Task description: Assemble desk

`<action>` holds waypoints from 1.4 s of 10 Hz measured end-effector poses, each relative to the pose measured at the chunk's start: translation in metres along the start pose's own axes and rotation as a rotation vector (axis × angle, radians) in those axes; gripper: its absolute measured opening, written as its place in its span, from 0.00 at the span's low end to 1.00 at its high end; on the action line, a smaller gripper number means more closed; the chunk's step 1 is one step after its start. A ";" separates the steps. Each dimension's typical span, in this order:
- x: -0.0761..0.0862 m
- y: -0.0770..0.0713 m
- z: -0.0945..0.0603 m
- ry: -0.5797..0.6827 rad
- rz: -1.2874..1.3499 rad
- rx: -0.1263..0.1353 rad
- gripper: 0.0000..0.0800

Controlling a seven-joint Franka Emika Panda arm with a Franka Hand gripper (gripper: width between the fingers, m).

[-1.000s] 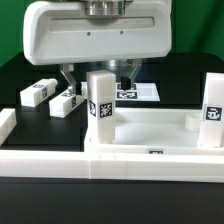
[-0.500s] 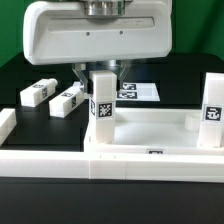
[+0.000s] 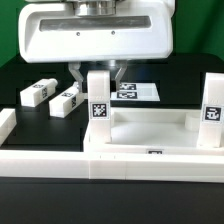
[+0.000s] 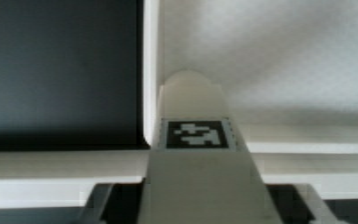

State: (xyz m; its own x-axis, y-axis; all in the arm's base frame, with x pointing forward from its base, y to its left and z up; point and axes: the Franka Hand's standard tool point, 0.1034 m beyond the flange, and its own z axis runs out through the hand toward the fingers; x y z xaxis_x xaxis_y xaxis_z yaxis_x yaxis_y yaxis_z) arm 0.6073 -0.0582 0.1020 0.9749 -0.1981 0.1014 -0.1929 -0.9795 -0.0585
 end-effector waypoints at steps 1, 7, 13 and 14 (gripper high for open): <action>0.000 0.000 0.000 0.000 0.102 0.000 0.36; 0.000 -0.002 0.000 0.000 0.620 0.003 0.36; -0.001 -0.006 0.001 -0.002 0.457 -0.001 0.77; -0.001 -0.008 0.002 -0.002 0.374 -0.005 0.80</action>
Offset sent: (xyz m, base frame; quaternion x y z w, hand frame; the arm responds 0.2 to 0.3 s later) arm -0.0007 0.0054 -0.0021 0.0002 -0.0109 0.2127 0.9771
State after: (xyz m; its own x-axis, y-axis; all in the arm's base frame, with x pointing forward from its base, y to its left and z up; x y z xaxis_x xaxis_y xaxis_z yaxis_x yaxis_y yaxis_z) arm 0.6078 -0.0501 0.1008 0.8370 -0.5424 0.0718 -0.5365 -0.8394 -0.0864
